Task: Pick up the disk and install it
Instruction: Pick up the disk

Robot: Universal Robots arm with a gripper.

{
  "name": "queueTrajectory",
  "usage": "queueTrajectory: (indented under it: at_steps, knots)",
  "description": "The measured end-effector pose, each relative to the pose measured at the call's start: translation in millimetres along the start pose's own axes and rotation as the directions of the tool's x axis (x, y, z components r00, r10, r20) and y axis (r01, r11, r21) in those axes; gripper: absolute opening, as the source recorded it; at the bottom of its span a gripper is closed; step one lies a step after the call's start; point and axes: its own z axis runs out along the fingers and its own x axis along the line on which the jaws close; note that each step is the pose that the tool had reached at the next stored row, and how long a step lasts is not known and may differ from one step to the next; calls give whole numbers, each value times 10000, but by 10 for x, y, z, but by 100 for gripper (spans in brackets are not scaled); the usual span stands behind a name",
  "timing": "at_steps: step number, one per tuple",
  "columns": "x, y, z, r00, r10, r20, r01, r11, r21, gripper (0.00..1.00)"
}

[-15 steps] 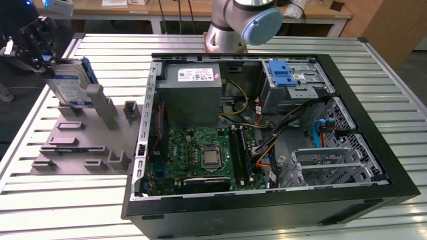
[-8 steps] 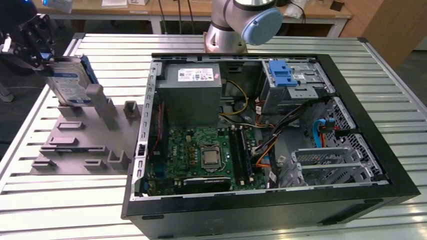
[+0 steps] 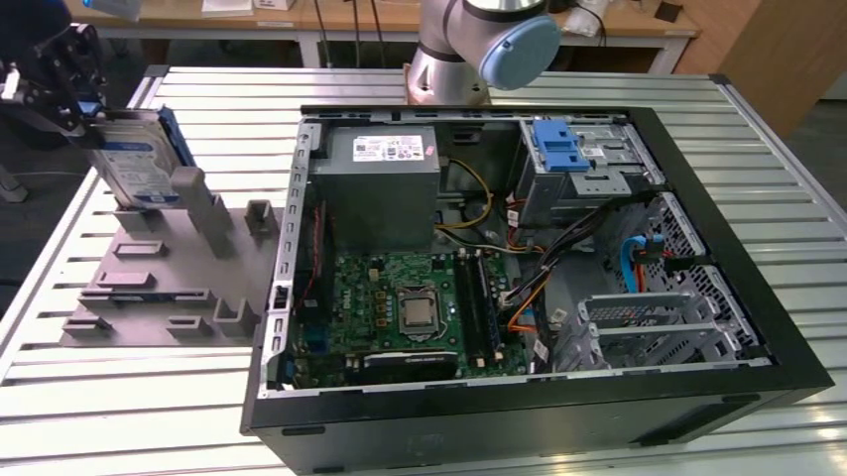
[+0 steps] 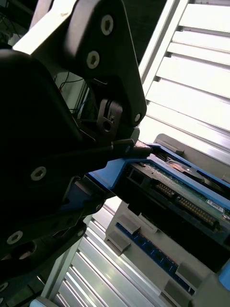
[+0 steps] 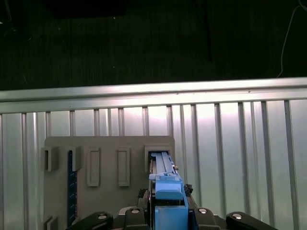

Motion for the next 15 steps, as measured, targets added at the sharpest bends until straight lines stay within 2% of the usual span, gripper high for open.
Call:
queueTrajectory:
  at_steps: [15]
  knots:
    - [-1,1,-22,10000,0,5,0,10000,-2,37]
